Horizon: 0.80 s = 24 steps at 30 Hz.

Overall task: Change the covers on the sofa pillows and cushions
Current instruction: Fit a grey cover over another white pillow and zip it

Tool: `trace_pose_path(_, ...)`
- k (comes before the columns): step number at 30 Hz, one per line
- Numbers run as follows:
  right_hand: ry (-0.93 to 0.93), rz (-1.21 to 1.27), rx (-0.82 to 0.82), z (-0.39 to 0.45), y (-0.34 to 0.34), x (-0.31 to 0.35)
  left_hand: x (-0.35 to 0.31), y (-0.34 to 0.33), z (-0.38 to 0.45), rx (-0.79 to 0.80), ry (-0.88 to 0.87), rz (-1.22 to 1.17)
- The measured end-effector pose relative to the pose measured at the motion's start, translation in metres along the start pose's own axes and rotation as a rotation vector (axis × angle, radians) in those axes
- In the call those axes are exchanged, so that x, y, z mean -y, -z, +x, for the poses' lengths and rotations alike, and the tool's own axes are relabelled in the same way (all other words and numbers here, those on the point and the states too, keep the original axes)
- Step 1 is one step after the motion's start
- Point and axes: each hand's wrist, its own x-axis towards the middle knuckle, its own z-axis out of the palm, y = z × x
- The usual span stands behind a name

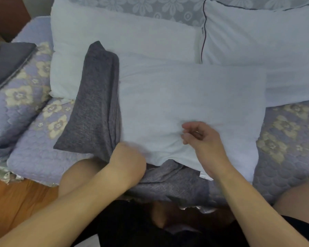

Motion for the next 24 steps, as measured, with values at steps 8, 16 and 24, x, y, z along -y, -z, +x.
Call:
trace_pose_path(8, -0.059, 0.221, 0.051, -0.001, 0.012, 0.001, -0.044, 0.012, 0.015, 0.097, 0.064, -0.330)
trace_pose_path(16, 0.059, -0.285, -0.467, -0.021, 0.062, -0.013, -0.064, -0.006, 0.000, -0.189, 0.155, -0.418)
trace_pose_path(24, -0.272, 0.163, -0.280, -0.020, 0.083, 0.022, -0.084, 0.010, -0.012, -0.296, 0.279, -0.517)
